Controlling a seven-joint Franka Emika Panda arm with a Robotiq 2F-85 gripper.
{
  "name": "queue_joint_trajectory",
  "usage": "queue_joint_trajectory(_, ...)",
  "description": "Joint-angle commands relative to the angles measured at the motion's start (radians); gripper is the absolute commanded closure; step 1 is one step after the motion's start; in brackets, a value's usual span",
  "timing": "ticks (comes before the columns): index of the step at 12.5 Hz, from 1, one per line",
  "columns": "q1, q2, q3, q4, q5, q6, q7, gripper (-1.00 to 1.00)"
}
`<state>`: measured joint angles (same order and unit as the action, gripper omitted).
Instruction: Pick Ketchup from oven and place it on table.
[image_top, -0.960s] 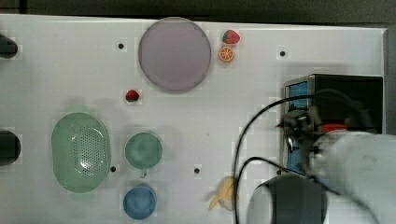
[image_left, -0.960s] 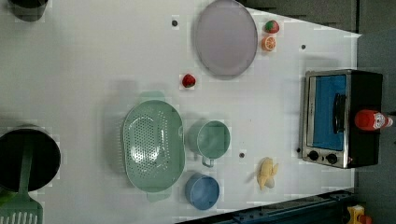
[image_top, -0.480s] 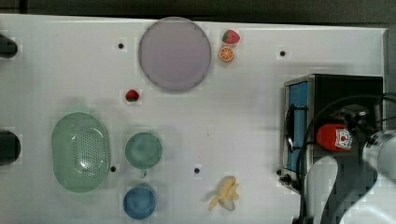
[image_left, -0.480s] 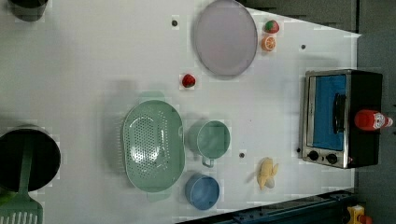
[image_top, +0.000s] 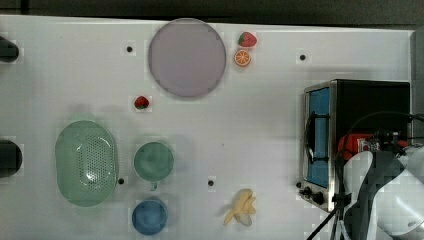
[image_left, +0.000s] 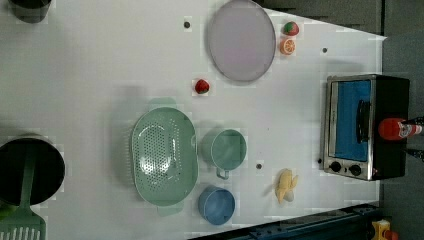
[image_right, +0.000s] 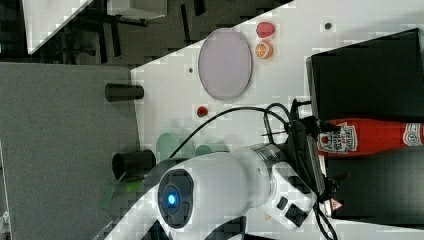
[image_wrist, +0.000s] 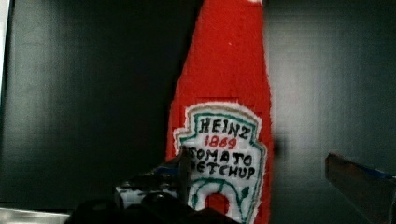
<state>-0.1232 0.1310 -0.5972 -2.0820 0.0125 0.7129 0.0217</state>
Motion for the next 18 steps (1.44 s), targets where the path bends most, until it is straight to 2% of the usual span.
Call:
queue_joint_trajectory(1, 0.011, 0.016, 0.017, 0.027, 0.05, 0.002, -0.019, -1.0)
queue_joint_trajectory(3, 0.011, 0.024, 0.018, 0.033, 0.051, 0.034, -0.019, -0.98)
queue_joint_trajectory(4, 0.008, 0.025, 0.016, 0.03, 0.051, 0.034, -0.019, -0.78)
queue_joint_trajectory(5, 0.008, 0.032, 0.016, 0.029, 0.051, 0.035, -0.019, -0.4)
queue_joint_trajectory(6, 0.009, 0.039, 0.017, 0.03, 0.051, 0.035, -0.019, -0.16)
queue_joint_trajectory(7, 0.009, 0.04, 0.016, 0.034, 0.051, 0.036, -0.019, -0.01)
queue_joint_trajectory(10, 0.033, -0.022, 0.058, 0.11, 0.05, -0.036, -0.021, -0.01)
queue_joint_trajectory(14, 0.063, -0.129, 0.153, 0.17, 0.05, -0.296, 0.013, -0.01)
queue_joint_trajectory(17, 0.073, -0.223, 0.294, 0.152, 0.045, -0.35, 0.091, -0.01)
queue_joint_trajectory(18, 0.075, -0.244, 0.373, 0.116, 0.045, -0.363, 0.126, -0.01)
